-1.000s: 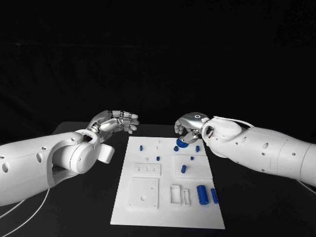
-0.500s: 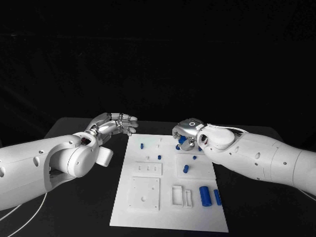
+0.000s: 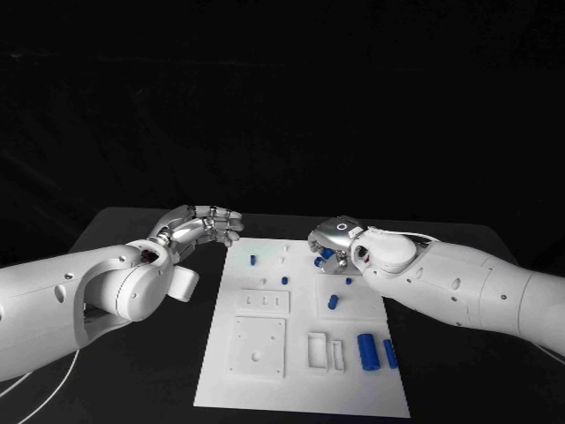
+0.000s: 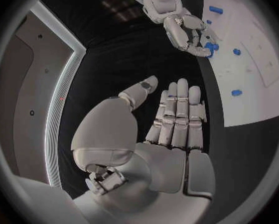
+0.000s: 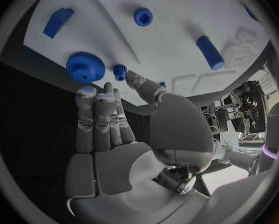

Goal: Assemble the parts on the task board

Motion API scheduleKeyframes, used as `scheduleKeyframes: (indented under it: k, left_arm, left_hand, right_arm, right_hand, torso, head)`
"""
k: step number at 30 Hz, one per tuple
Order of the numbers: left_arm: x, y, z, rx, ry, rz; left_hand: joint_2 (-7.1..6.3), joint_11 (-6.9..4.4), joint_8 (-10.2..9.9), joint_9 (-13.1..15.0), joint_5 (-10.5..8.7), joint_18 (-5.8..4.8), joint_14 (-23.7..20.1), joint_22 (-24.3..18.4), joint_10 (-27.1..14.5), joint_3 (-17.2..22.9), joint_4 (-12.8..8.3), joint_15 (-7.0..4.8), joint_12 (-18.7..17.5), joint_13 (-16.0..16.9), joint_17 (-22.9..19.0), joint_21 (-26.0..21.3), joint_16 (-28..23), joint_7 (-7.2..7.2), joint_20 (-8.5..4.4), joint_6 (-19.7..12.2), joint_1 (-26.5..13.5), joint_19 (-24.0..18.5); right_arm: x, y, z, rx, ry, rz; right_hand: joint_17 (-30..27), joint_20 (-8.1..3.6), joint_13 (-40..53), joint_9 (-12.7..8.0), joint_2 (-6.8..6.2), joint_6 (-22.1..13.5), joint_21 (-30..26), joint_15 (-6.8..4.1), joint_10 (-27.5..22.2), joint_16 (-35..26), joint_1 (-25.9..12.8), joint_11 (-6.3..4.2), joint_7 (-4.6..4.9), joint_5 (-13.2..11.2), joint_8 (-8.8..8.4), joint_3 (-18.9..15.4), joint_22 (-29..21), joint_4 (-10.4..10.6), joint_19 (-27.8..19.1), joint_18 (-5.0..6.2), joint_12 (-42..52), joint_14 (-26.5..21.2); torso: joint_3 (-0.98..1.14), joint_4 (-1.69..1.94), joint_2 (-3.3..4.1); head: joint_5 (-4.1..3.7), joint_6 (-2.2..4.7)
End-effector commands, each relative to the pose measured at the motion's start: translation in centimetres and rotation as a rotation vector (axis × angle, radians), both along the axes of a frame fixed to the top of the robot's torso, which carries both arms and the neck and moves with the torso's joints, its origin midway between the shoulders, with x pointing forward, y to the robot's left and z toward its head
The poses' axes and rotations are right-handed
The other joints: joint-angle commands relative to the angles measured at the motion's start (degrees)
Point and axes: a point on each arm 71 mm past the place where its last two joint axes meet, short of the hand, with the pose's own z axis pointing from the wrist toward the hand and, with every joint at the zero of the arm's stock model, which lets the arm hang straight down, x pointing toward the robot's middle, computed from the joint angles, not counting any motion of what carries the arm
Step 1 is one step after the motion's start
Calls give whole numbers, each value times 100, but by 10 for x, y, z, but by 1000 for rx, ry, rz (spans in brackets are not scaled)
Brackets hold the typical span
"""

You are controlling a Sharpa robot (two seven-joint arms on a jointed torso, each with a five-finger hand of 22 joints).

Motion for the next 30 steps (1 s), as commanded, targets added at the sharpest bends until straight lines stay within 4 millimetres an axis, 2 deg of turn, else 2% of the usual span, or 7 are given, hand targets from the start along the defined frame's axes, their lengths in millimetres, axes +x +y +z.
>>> scheduleKeyframes:
  k: [1,8,16,30]
  left_arm:
    - [-1,-3,1,-4,-4,-21]
    - [0,-3,1,-3,-4,-22]
    - [1,-3,1,-2,-3,-21]
    - [3,-1,0,1,0,-15]
  left_hand:
    - [2,32,-21,6,-26,79,-2,-7,13,-3,24,33,-22,-7,-8,-28,-37,13,14,-22,-60,-43]
    - [0,33,-24,8,-30,80,0,-11,15,-4,31,34,-29,-10,-8,-27,-43,15,15,-24,-69,-44]
    - [-1,34,-28,11,-34,81,4,-15,19,-5,42,34,-36,-12,-6,-26,-51,17,16,-26,-82,-46]
    - [-2,34,-36,14,-39,83,7,-21,22,-5,55,35,-48,-16,-4,-24,-63,20,17,-30,-95,-47]
  right_arm:
    - [0,1,-1,-23,-7,2]
    - [0,2,-1,-24,-5,4]
    - [0,-1,-4,-43,1,-2]
    - [-2,-2,-5,-52,6,0]
  right_hand:
    - [-18,-86,9,-4,-47,36,25,38,-25,39,11,9,1,-42,-42,19,112,51,55,270,-27,-30]
    - [-50,-86,21,-1,-28,54,31,34,-8,67,38,4,-2,-66,-42,66,110,86,54,270,-18,-38]
    - [-126,-97,116,29,26,164,115,-26,170,128,78,-59,-29,-78,-4,151,129,144,86,270,57,-59]
    - [-188,-113,192,45,37,214,201,-49,222,169,102,-82,-47,-64,1,195,133,126,88,270,65,-72]
  torso:
    - [-7,26,56]
    - [-14,34,109]
    - [-25,14,148]
    - [-29,9,196]
  head:
    - [-6,16]
    - [-14,37]
    - [5,41]
    - [-11,58]
